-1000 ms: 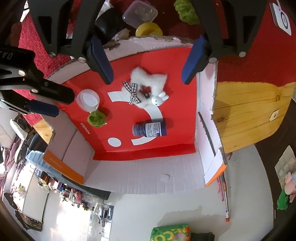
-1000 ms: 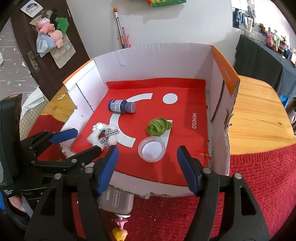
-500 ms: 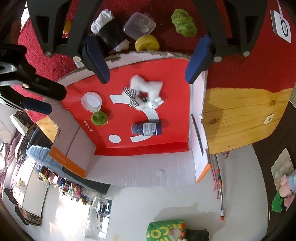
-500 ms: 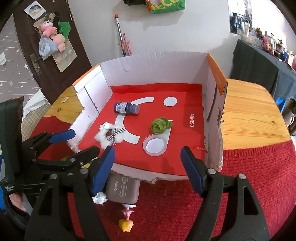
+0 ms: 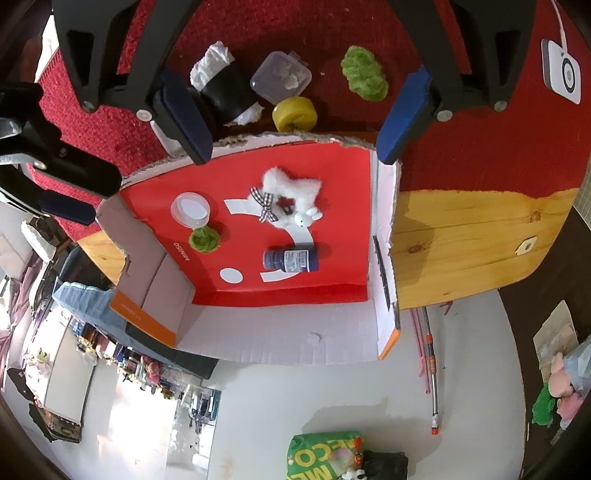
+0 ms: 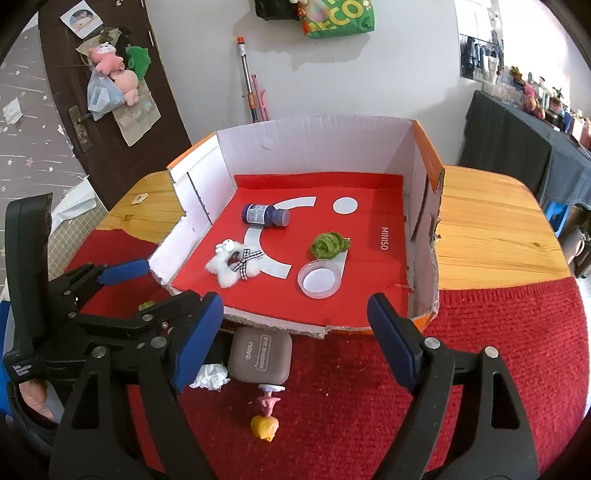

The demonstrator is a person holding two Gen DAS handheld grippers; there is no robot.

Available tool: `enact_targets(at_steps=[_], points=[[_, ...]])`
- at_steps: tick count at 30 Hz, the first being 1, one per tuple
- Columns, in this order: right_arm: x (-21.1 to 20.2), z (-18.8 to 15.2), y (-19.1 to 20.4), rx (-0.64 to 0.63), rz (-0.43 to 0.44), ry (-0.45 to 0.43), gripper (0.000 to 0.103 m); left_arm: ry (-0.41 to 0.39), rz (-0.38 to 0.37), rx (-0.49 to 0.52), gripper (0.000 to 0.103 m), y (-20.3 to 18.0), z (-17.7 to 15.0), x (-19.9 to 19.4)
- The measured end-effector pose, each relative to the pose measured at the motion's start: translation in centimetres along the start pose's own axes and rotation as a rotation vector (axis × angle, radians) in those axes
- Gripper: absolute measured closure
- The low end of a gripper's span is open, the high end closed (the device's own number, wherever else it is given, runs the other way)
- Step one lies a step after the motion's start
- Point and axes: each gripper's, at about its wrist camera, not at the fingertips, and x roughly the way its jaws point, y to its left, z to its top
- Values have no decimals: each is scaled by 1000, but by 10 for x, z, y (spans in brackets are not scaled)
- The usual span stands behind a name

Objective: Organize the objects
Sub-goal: 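Withdraw both tools out of the box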

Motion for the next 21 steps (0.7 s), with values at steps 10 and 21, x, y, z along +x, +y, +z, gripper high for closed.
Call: enact_targets(at_steps=[10,21], points=[[-13,-8,3,1,3,-22,18,-28,13,-3,0,-3,-7,-12],[-25,-19,8,0,2,-36,13,-31,20,-8,0,-4,-16,-20]])
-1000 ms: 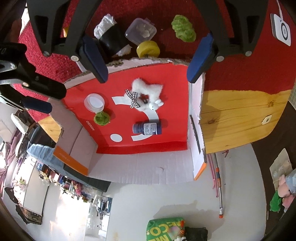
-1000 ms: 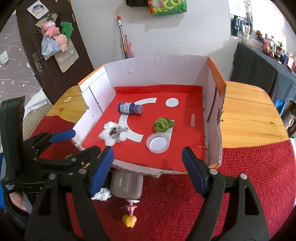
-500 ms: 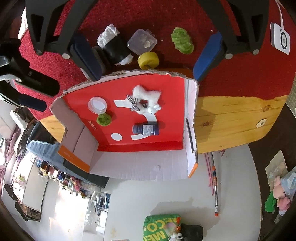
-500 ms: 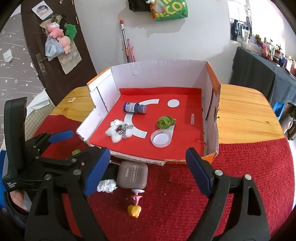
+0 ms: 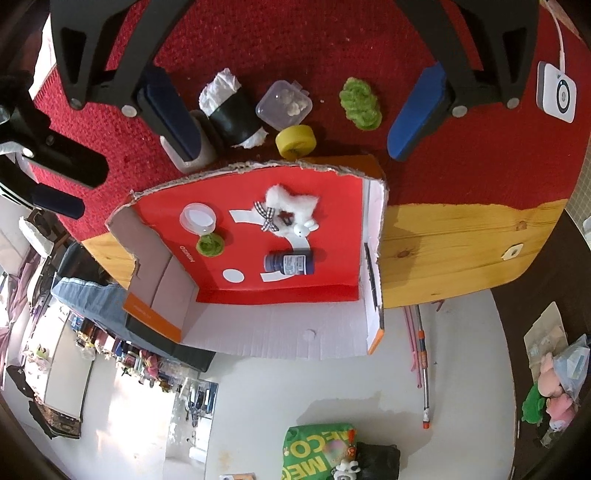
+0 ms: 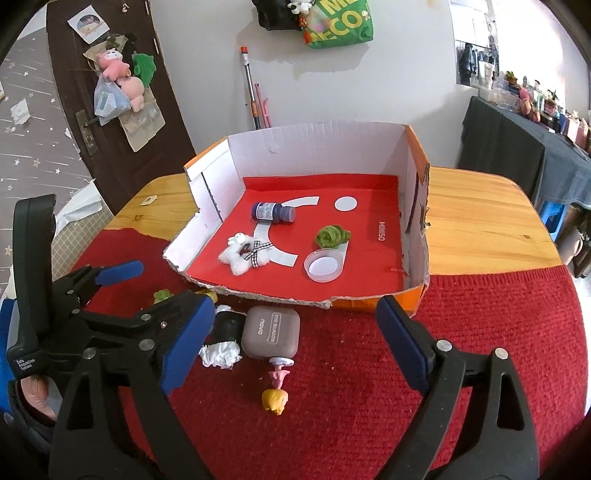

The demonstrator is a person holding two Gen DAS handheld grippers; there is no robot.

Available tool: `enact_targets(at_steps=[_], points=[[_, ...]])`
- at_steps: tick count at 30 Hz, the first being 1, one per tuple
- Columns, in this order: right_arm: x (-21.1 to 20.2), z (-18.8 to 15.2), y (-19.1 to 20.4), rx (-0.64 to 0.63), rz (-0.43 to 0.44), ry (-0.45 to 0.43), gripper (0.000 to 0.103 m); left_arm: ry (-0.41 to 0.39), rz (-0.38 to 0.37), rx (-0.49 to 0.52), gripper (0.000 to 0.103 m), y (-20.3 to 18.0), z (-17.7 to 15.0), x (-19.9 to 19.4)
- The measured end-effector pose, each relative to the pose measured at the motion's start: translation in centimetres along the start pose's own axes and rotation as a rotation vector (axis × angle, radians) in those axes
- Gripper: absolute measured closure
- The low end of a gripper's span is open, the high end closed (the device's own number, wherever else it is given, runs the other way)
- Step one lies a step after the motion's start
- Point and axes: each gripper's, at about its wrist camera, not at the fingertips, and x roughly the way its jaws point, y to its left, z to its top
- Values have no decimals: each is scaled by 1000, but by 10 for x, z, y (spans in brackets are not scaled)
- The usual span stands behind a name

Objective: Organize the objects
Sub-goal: 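Withdraw both tools out of the box, then move the left tool to the clear plastic box while the right tool approaches the yellow-pink toy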

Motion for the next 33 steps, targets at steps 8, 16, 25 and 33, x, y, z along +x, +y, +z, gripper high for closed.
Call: enact_targets(at_steps=[8,16,25,33], points=[[-4,-11,6,-8,6,5,13,9,3,-8,0,0,-12,-4],[-2,-25,10,-10,14,26,13,18,6,-21,0,3,-23,-5],[3,-37,12,-11,8,45,13,28,12,-21,0,5,-35,-5],[10,-49,12,-9,7,68,16,38,8,-25,3,10,-44,-3]])
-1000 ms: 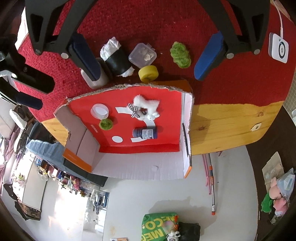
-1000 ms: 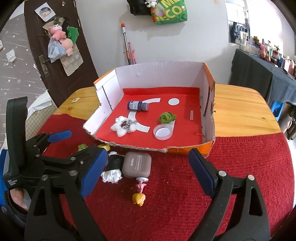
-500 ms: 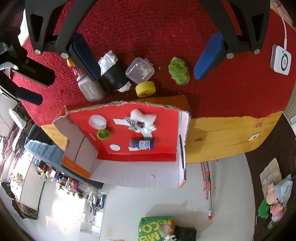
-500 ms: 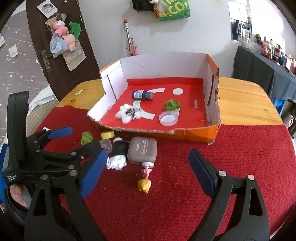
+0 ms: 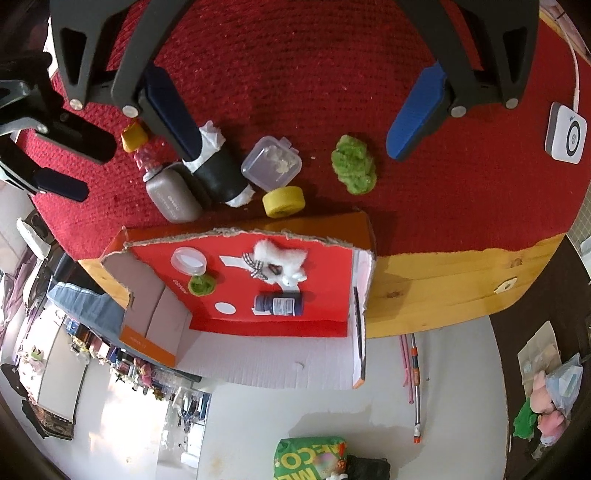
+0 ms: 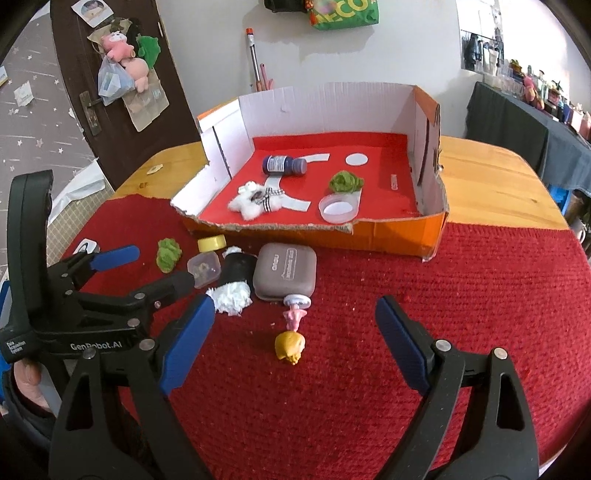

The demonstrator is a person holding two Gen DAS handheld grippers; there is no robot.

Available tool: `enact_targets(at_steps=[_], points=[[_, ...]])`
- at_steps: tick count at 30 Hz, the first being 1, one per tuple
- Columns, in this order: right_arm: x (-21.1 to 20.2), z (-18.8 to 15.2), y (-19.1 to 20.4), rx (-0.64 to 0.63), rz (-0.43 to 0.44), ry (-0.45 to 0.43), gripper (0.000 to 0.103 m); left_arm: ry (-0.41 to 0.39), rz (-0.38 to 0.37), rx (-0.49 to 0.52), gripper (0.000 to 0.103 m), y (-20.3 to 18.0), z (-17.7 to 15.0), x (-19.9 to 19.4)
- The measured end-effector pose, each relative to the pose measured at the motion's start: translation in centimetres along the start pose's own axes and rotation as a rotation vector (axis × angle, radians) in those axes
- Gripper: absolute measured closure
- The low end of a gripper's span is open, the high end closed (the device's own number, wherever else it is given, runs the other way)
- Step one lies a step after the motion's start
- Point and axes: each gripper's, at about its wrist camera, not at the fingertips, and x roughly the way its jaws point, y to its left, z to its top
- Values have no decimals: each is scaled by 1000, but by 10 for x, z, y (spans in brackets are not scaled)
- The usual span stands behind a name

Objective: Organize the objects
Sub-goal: 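Move the left tool to the clear plastic box while the right tool approaches the yellow-pink toy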

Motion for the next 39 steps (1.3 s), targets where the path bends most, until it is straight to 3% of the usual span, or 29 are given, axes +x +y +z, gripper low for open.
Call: enact_targets(at_steps=[10,14,34,39], points=[[16,-11,-1,4,-1,44,48,15,-8,16,12,0,-7,4],[22,-13,-2,7,0,56,55,23,-9,20,16,1,-8,8],[42,-9,1,-7,7,81,70,47,-21,7,20,8,-4,21],[45,-8,0,-12,4,80,73,44,-25,18,25,6,-3,22]])
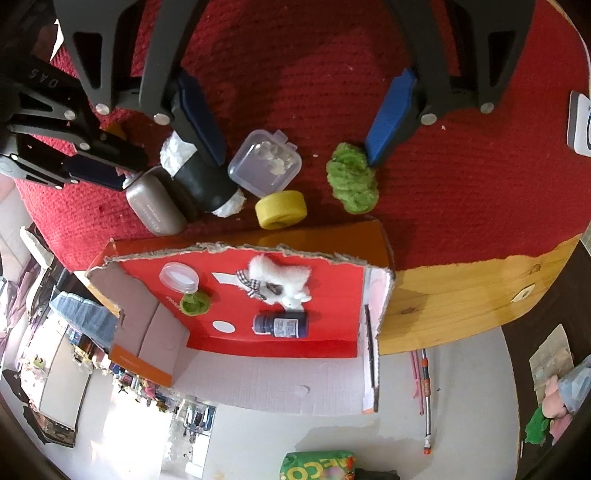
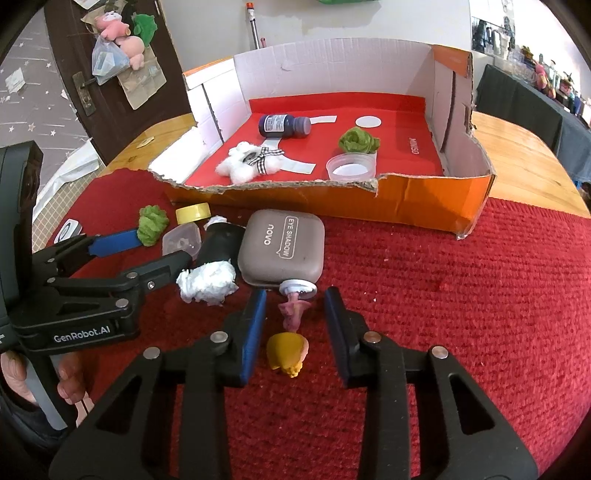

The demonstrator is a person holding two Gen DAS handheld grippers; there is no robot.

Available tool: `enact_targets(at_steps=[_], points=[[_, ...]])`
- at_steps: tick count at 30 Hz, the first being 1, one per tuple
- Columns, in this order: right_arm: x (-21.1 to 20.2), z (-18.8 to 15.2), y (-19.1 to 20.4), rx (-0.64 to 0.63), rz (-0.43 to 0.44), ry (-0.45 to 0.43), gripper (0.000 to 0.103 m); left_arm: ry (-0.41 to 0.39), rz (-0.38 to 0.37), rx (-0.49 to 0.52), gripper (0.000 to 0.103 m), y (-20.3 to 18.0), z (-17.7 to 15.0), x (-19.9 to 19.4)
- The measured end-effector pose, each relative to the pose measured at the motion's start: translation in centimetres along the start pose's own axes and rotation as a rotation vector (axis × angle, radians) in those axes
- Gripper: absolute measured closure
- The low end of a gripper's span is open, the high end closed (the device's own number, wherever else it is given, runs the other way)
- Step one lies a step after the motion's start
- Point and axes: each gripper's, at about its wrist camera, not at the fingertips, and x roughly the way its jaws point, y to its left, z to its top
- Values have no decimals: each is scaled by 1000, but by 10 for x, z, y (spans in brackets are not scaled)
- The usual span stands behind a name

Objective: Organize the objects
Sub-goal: 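Move the left tool to the clear plastic box while the right tool approaches the yellow-pink toy, then close the left tool on the clear plastic box while the right tool grasps the white-capped toy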

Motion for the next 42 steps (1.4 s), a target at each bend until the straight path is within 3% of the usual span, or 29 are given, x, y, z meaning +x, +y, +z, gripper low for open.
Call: enact_targets(at_steps=[18,34,42], points=[[1,-1,1,-8,7,3,83,5,-31,55,59,-16,2,7],[-15,-11,8,-21,40,-9,86,6,-71,56,59,-21,-13,-9],[-33,-9,15,-34,45,-51,86,-37,-70,65,59,-25,-11,-30]])
